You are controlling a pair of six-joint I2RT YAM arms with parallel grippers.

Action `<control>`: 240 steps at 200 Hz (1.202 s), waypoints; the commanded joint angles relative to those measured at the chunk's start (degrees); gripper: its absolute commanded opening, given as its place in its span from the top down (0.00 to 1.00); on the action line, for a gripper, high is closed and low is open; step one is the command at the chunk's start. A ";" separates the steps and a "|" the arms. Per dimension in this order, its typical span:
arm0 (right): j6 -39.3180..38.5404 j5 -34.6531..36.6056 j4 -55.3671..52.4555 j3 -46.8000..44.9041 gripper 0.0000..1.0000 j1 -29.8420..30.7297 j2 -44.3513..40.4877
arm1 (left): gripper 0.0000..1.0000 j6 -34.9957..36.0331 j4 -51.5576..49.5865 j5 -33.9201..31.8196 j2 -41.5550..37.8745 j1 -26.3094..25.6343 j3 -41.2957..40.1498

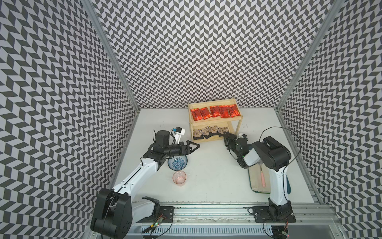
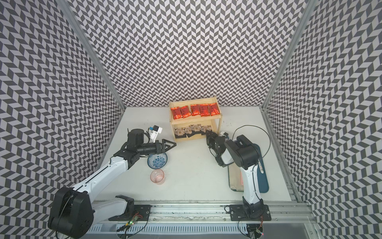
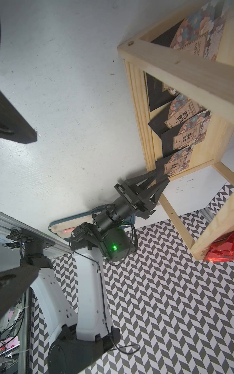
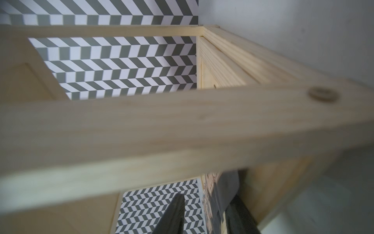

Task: Place the tea bags on the shelf by color
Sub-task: Place the tea bag on the shelf.

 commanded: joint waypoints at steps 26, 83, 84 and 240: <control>-7.72 -2.42 -29.22 7.99 0.68 -1.04 -5.25 | 0.01 0.43 0.62 0.81 -1.26 -0.09 -0.49; -16.25 1.38 -50.84 16.59 0.68 -1.03 -8.18 | 0.01 0.34 1.07 0.88 -1.15 -0.09 -0.49; -16.32 1.43 -50.87 16.64 0.68 -1.03 -8.20 | 0.01 0.34 1.11 0.88 -1.12 -0.09 -0.45; -25.19 -2.08 -55.73 17.22 0.58 1.17 -11.03 | 0.01 1.26 -0.06 -2.82 -1.51 -0.04 0.47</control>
